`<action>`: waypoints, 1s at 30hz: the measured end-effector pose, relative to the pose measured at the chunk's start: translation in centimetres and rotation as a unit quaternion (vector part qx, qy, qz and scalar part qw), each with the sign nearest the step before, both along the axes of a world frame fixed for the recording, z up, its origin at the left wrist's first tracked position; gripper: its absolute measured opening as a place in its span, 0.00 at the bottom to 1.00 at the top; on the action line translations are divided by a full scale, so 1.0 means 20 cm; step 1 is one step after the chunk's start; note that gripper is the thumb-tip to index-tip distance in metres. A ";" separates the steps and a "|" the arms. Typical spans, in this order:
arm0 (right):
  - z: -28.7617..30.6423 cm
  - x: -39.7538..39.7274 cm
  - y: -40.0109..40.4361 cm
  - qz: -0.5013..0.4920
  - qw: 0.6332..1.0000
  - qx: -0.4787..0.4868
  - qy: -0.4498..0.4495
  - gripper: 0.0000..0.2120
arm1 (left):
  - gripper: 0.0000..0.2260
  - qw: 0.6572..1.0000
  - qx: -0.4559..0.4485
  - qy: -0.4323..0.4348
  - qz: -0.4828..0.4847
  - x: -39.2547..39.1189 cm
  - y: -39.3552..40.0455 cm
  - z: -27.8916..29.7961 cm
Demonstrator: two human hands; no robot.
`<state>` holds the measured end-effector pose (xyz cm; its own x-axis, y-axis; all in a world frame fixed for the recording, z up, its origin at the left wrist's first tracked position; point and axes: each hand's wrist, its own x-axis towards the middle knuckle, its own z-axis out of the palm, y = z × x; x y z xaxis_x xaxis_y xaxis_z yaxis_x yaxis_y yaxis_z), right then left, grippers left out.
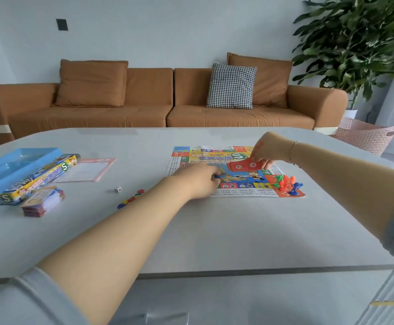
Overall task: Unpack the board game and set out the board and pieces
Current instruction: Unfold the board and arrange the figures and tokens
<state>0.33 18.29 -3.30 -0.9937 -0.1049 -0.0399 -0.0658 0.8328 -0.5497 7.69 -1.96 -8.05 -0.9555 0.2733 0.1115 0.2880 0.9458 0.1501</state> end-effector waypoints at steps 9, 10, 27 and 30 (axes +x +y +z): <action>-0.05 -0.07 -0.04 -0.012 1.000 0.009 0.011 0.10 | 0.17 1.000 -0.005 0.017 0.000 -0.02 -0.03 -0.03; -0.06 -0.07 -0.05 -0.012 1.000 0.010 0.015 0.10 | 0.17 1.000 -0.007 0.017 0.001 -0.02 -0.04 -0.03; -0.07 -0.06 -0.10 0.000 0.983 0.123 0.133 0.13 | 0.16 1.000 0.013 0.027 -0.003 -0.02 -0.05 -0.03; -0.02 -0.02 -0.12 0.024 0.975 0.133 0.176 0.09 | 0.16 0.997 0.036 0.075 0.002 0.00 -0.08 0.02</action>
